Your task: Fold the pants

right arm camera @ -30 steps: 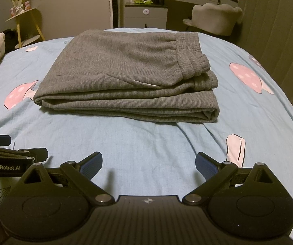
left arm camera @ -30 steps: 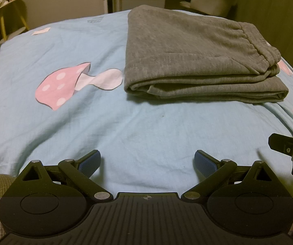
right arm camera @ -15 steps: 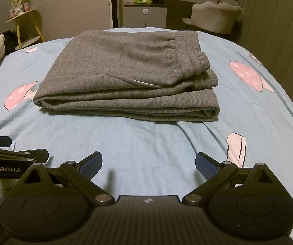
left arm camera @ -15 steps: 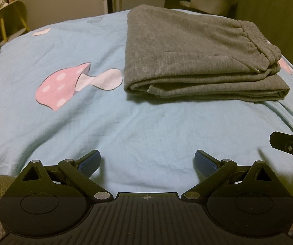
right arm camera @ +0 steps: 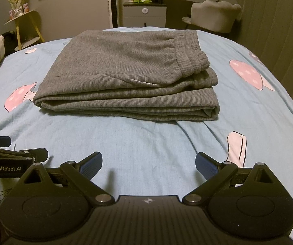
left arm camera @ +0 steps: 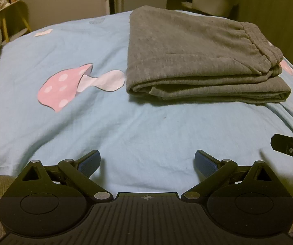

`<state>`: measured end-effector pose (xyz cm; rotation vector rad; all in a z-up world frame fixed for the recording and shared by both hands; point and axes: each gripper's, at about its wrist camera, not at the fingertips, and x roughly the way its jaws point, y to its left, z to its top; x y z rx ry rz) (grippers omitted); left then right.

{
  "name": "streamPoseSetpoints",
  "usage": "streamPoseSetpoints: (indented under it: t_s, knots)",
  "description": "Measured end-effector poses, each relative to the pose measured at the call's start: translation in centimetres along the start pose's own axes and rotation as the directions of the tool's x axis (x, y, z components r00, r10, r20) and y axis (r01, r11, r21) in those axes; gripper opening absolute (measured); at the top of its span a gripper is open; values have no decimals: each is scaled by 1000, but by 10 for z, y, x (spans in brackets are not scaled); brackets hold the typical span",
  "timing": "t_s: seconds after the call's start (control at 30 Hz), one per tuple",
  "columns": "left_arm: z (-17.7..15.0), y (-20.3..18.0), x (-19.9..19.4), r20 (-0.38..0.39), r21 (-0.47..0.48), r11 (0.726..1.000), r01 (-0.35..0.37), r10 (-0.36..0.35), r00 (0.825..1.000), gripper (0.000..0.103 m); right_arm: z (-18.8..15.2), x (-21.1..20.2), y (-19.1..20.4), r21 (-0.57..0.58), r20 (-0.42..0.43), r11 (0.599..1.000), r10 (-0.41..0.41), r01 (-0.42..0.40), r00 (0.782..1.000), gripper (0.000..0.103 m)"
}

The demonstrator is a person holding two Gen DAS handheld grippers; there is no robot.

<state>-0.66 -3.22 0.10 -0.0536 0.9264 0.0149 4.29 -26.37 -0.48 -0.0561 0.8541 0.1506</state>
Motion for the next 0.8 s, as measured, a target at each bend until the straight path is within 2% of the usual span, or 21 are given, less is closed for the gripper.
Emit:
streamPoseSetpoints:
  t_s: [0.8]
  knots:
    - [-1, -3, 6, -29, 12, 1000, 2, -2, 1000, 102, -1, 2, -1, 10, -11, 1000, -1, 1, 1000, 98]
